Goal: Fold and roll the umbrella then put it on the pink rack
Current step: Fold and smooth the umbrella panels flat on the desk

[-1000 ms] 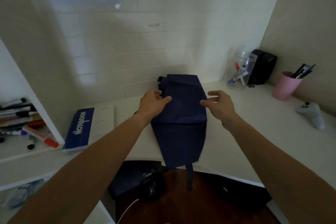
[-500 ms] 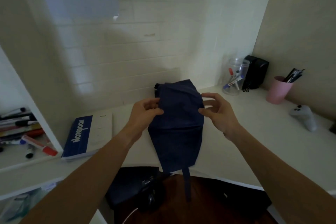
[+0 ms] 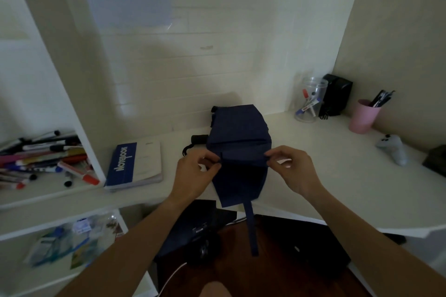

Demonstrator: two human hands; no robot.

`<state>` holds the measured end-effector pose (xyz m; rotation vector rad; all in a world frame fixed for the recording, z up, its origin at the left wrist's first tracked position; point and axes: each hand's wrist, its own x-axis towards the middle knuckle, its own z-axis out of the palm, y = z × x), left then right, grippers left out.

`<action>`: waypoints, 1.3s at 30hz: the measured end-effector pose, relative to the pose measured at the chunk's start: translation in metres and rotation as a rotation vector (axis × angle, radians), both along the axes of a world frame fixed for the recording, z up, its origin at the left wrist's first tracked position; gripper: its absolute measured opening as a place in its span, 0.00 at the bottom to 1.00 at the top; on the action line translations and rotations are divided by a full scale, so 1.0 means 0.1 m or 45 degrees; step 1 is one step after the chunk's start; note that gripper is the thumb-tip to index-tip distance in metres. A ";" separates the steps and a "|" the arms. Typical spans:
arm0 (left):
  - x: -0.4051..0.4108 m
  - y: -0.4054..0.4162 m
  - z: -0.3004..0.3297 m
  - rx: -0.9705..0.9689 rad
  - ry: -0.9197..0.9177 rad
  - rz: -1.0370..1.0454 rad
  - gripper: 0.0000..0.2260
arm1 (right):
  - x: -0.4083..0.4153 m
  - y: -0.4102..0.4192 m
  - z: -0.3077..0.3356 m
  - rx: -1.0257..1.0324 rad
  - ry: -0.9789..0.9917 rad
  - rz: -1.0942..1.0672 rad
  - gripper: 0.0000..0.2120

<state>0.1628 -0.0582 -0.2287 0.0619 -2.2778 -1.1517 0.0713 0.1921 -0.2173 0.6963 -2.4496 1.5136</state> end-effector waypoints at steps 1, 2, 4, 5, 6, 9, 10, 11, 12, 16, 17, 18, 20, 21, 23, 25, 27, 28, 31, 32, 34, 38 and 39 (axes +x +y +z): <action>0.03 0.00 -0.06 -0.029 0.021 0.005 0.08 | 0.04 0.02 -0.03 -0.006 -0.007 0.000 0.10; 0.06 0.00 -0.11 -0.062 0.030 0.000 0.09 | 0.07 0.03 -0.06 -0.041 -0.039 0.004 0.11; 0.12 0.01 -0.19 -0.087 0.004 -0.038 0.09 | 0.14 0.03 -0.07 -0.158 -0.146 0.034 0.12; 0.14 0.01 -0.21 -0.067 -0.029 -0.073 0.10 | 0.17 0.03 -0.07 -0.214 -0.202 0.052 0.13; 0.15 0.03 -0.22 0.003 -0.089 -0.115 0.11 | 0.20 0.03 -0.07 -0.257 -0.259 0.062 0.13; 0.17 0.12 -0.11 0.475 -0.334 -0.187 0.09 | 0.24 0.01 -0.08 -0.319 -0.421 0.048 0.12; 0.17 0.16 -0.08 0.612 -0.362 -0.172 0.14 | 0.25 0.00 -0.08 -0.342 -0.473 0.049 0.11; 0.16 0.19 -0.06 0.684 -0.372 -0.129 0.17 | 0.26 -0.02 -0.08 -0.372 -0.526 0.049 0.10; 0.16 0.21 -0.05 0.707 -0.378 -0.079 0.19 | 0.26 -0.03 -0.08 -0.406 -0.581 0.048 0.09; 0.19 0.23 -0.11 0.749 -0.481 -0.079 0.16 | 0.28 -0.10 -0.10 -0.466 -0.730 -0.005 0.06; 0.19 0.23 -0.14 0.769 -0.513 -0.104 0.15 | 0.29 -0.12 -0.12 -0.468 -0.743 -0.030 0.05; 0.18 0.23 -0.17 0.789 -0.532 -0.119 0.14 | 0.29 -0.13 -0.14 -0.474 -0.748 -0.060 0.04; 0.16 0.20 -0.24 0.791 -0.542 -0.108 0.10 | 0.28 -0.14 -0.20 -0.466 -0.741 -0.116 0.03; 0.15 0.19 -0.26 0.782 -0.542 -0.091 0.10 | 0.27 -0.15 -0.23 -0.446 -0.730 -0.138 0.03; 0.13 0.20 -0.28 0.699 -0.536 -0.042 0.15 | 0.25 -0.14 -0.28 -0.353 -0.693 -0.180 0.04; 0.11 0.22 -0.27 0.517 -0.504 0.022 0.19 | 0.23 -0.14 -0.33 -0.217 -0.657 -0.216 0.04; 0.09 0.21 -0.26 0.273 -0.453 0.054 0.21 | 0.24 -0.15 -0.34 -0.102 -0.623 -0.228 0.05; 0.07 0.18 -0.28 0.144 -0.435 0.054 0.22 | 0.25 -0.16 -0.34 -0.053 -0.602 -0.233 0.05; 0.03 0.10 -0.35 -0.151 -0.428 0.029 0.19 | 0.28 -0.16 -0.33 0.099 -0.525 -0.223 0.06; 0.03 0.07 -0.36 -0.219 -0.431 0.036 0.19 | 0.30 -0.16 -0.33 0.155 -0.487 -0.213 0.06; 0.06 0.05 -0.38 -0.305 -0.414 0.076 0.17 | 0.31 -0.18 -0.34 0.273 -0.410 -0.183 0.07; 0.08 0.04 -0.44 -0.388 -0.430 0.071 0.14 | 0.32 -0.22 -0.32 0.537 -0.393 -0.144 0.08; 0.08 0.03 -0.46 -0.392 -0.441 0.061 0.14 | 0.31 -0.24 -0.29 0.598 -0.353 -0.162 0.07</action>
